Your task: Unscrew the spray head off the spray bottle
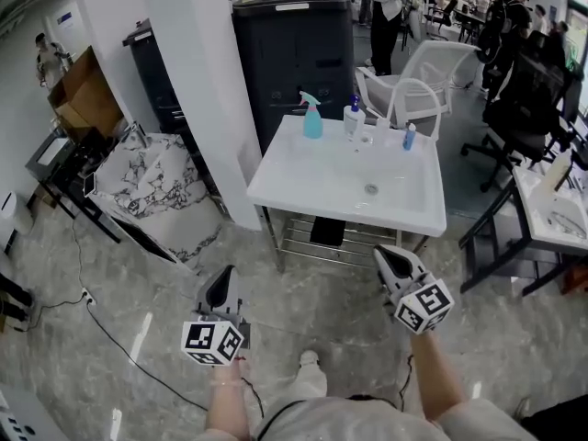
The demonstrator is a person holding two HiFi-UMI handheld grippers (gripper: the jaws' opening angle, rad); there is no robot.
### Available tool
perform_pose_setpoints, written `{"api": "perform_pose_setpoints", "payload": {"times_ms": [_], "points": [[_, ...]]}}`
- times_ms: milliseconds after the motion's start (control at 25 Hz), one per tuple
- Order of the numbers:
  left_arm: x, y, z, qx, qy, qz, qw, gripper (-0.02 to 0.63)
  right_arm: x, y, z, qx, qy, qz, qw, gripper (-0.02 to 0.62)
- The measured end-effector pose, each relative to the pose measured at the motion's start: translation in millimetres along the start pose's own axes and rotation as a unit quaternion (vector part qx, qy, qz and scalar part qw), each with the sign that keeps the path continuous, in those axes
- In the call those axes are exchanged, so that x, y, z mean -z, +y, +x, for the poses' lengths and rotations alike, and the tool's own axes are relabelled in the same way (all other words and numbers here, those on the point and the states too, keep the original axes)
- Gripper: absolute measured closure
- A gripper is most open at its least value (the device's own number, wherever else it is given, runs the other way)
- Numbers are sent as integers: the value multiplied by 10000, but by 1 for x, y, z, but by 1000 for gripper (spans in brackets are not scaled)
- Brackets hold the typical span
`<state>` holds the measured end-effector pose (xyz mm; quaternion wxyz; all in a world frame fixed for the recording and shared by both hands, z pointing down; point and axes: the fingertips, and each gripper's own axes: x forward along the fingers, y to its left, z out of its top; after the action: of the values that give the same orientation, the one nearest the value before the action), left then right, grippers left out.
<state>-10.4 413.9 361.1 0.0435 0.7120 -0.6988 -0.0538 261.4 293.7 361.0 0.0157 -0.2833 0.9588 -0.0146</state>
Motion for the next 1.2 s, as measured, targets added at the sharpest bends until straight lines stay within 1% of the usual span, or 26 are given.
{"api": "perform_pose_setpoints", "payload": {"times_ms": [320, 520, 680, 920, 1200], "points": [[5, 45, 64, 93, 167, -14, 9998, 595, 2, -31, 62, 176, -77, 108, 9998, 590], [8, 65, 96, 256, 184, 12, 9995, 595, 8, -51, 92, 373, -93, 98, 9992, 589], [9, 75, 112, 341, 200, 22, 9992, 595, 9, -57, 108, 438, -146, 121, 9989, 589], [23, 83, 124, 375, 325, -90, 9987, 595, 22, -67, 125, 482, 2, 190, 9987, 589], [34, 107, 149, 253, 402, -153, 9988, 595, 30, -87, 165, 445, 50, 229, 9987, 589]]}}
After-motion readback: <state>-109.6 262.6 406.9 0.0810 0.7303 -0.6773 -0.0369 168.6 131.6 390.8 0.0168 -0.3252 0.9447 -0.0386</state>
